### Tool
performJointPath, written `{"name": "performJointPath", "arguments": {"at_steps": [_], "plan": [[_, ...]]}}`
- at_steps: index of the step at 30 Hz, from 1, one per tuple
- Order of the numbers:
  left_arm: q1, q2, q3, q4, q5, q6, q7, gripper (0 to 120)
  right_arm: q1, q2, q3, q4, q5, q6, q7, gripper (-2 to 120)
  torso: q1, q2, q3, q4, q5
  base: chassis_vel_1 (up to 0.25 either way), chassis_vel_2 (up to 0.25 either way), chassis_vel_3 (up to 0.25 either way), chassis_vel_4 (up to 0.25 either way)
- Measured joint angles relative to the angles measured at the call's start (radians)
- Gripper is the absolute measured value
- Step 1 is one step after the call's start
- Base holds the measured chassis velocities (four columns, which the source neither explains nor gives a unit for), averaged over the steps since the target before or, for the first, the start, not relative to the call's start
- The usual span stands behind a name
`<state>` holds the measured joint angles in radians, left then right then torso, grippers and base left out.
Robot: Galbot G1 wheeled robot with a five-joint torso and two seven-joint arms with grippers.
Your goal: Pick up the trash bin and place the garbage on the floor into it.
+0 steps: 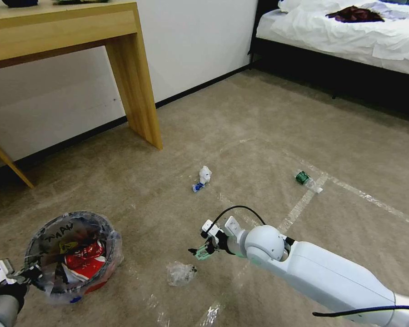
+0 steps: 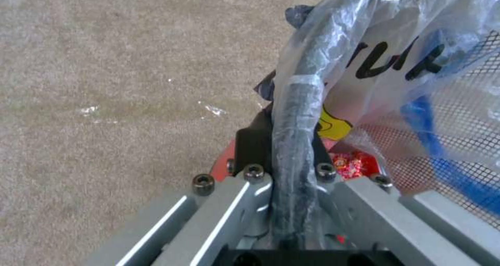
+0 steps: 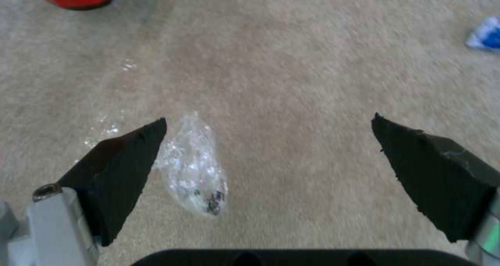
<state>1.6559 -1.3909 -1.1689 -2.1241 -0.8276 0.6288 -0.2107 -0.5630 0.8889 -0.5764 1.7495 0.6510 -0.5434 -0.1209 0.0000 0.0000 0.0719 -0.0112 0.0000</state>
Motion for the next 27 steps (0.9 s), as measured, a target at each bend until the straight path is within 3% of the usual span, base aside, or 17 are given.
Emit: {"name": "performJointPath", "arguments": {"at_steps": [1, 3, 12, 27], "plan": [[0.000, 0.000, 0.000, 0.000, 0.000, 0.000, 0.000, 0, 0.000, 0.000, 0.000, 0.000, 0.000, 0.000, 0.000, 100, 0.000, 0.000, 0.000, 0.0000, 0.0000, 0.000, 0.000, 0.000, 0.000], [0.000, -0.002, 0.000, -0.001, 0.001, 0.000, -0.002, 0, -0.002, -0.001, -0.009, -0.031, -0.028, 0.081, -0.067, 100, 0.000, 0.000, 0.000, 0.0000, -0.0001, 0.000, 0.000, 0.000, 0.000], [0.001, -0.006, 0.000, -0.001, 0.007, 0.002, -0.003, 0, 0.001, 0.007, -0.073, -0.080, -0.040, 0.207, -0.127, 99, 0.000, 0.000, 0.000, 0.0000, 0.0000, 0.000, 0.000, 0.000, 0.000], [0.006, -0.006, -0.011, 0.000, 0.009, 0.004, -0.005, 0, -0.008, 0.036, -0.130, -0.169, -0.044, 0.270, -0.158, 90, 0.000, 0.000, 0.000, 0.0001, 0.0000, 0.000, 0.000, 0.000, 0.000]]}}
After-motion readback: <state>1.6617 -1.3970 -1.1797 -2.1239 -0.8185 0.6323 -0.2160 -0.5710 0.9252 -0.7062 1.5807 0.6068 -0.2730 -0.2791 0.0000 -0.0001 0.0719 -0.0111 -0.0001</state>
